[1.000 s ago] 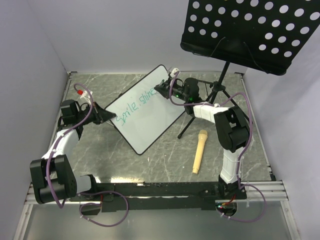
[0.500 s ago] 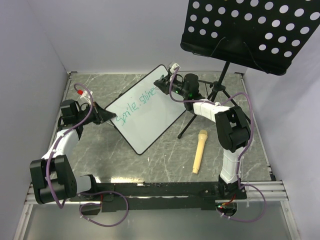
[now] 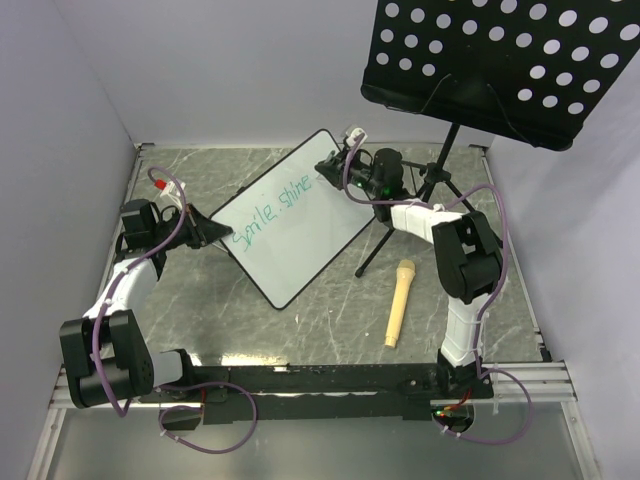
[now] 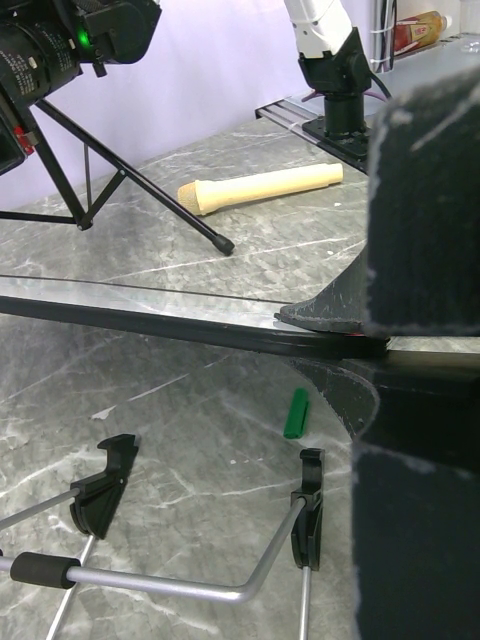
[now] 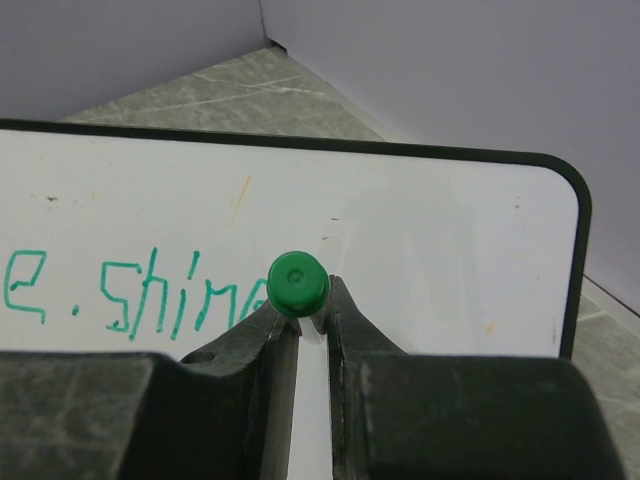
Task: Write a sentence on the whiteboard
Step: Pick up the sentence from the whiteboard.
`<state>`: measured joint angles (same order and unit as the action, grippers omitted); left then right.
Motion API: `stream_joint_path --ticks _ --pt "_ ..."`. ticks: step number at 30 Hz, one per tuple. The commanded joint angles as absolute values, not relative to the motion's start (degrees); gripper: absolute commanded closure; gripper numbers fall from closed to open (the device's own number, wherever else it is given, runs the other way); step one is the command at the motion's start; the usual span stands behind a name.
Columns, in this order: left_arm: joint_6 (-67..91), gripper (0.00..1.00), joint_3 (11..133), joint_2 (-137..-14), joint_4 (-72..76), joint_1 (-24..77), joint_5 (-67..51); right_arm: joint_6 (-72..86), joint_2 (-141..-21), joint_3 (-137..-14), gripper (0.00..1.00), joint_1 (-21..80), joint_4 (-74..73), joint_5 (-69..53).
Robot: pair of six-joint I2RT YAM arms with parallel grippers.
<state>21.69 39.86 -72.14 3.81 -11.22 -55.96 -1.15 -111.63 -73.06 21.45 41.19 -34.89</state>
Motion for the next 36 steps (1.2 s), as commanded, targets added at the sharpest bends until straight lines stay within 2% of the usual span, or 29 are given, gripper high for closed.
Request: stream_joint_path --ticks 1,12,23,36 --pt "7.56 0.99 39.64 -72.77 2.02 -10.55 -45.00 -1.58 -110.13 -73.65 1.00 20.57 43.24 -34.89" --pt "7.73 0.99 39.55 -72.60 1.93 -10.63 -45.00 -0.53 -111.01 -75.15 1.00 20.65 42.80 -35.42" --pt "7.03 0.99 40.25 -72.33 0.70 -10.55 -44.56 -1.84 -103.62 -75.14 1.00 19.07 39.38 -40.69" --pt "5.36 0.99 41.31 -73.21 0.18 -10.63 -44.56 -0.70 -105.64 -76.11 1.00 18.28 39.72 -43.50"
